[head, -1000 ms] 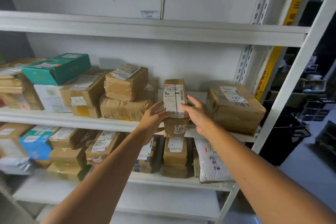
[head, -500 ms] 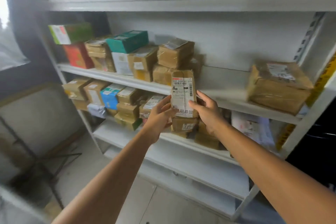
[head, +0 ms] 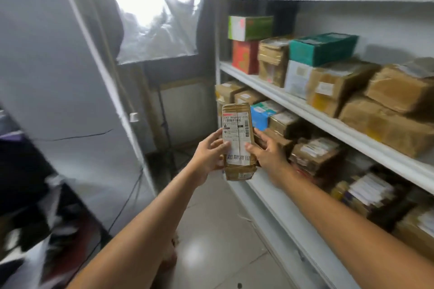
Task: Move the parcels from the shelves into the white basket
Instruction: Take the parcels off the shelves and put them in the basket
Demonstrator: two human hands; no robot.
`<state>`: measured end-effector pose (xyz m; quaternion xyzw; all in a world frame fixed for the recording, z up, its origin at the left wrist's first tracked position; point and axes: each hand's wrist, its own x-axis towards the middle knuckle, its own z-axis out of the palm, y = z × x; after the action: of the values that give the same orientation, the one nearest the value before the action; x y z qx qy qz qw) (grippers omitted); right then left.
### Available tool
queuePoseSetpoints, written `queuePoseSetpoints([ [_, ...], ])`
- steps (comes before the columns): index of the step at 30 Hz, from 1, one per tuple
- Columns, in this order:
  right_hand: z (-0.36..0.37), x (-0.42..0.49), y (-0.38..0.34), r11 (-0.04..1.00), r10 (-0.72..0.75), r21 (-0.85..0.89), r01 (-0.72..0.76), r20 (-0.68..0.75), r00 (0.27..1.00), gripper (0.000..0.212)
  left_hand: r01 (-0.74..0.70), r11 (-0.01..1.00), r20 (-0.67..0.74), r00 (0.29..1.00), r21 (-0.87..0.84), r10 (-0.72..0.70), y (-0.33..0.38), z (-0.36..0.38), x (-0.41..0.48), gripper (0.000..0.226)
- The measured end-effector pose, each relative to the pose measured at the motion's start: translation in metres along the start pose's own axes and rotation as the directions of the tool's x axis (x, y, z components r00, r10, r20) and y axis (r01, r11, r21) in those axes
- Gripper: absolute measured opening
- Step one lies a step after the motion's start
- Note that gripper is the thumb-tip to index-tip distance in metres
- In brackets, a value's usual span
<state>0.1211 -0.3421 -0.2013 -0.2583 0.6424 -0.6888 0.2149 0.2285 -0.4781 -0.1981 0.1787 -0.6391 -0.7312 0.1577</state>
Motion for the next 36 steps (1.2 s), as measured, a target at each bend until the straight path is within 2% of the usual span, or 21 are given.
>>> queuePoseSetpoints([
  [4, 0.044, 0.021, 0.012, 0.997, 0.025, 0.058, -0.042, 0.266, 0.964, 0.042, -0.017, 0.999, -0.181, 0.983, -0.028, 0.011, -0.008, -0.040, -0.021, 0.044],
  [7, 0.066, 0.026, 0.023, 0.995, 0.026, 0.075, -0.065, 0.441, 0.897, 0.048, -0.036, 0.997, -0.381, 0.924, -0.072, 0.006, -0.019, -0.050, -0.045, 0.048],
  [11, 0.086, 0.010, 0.037, 0.992, 0.054, 0.048, -0.117, 0.675, 0.736, 0.052, -0.045, 0.998, -0.658, 0.753, -0.051, 0.000, -0.039, -0.036, -0.096, 0.049],
  [14, 0.098, -0.020, 0.048, 0.985, 0.111, -0.006, -0.173, 0.786, 0.608, 0.053, -0.030, 0.998, -0.781, 0.624, -0.058, -0.026, -0.056, -0.018, -0.146, 0.045],
  [18, 0.123, -0.078, 0.068, 0.980, 0.172, -0.115, -0.162, 0.896, 0.409, 0.054, -0.028, 0.997, -0.913, 0.404, -0.071, -0.054, -0.079, 0.003, -0.221, 0.046],
  [22, 0.158, -0.154, 0.087, 0.973, 0.199, -0.168, -0.158, 0.959, 0.204, 0.054, -0.025, 0.996, -0.971, 0.228, -0.084, -0.076, -0.103, 0.018, -0.305, 0.039],
  [28, 0.223, -0.270, 0.105, 0.973, 0.205, -0.211, -0.097, 0.976, -0.069, 0.048, -0.074, 0.985, -0.987, -0.015, -0.156, -0.157, -0.130, 0.018, -0.426, 0.045],
  [33, 0.289, -0.351, 0.113, 0.981, 0.180, -0.191, -0.038, 0.964, -0.196, 0.053, -0.103, 0.976, -0.969, -0.140, -0.191, -0.204, -0.151, -0.014, -0.515, 0.048],
  [36, 0.333, -0.386, 0.119, 0.982, 0.188, -0.190, 0.014, 0.952, -0.241, 0.055, -0.116, 0.974, -0.960, -0.182, -0.193, -0.212, -0.163, -0.043, -0.556, 0.052],
])
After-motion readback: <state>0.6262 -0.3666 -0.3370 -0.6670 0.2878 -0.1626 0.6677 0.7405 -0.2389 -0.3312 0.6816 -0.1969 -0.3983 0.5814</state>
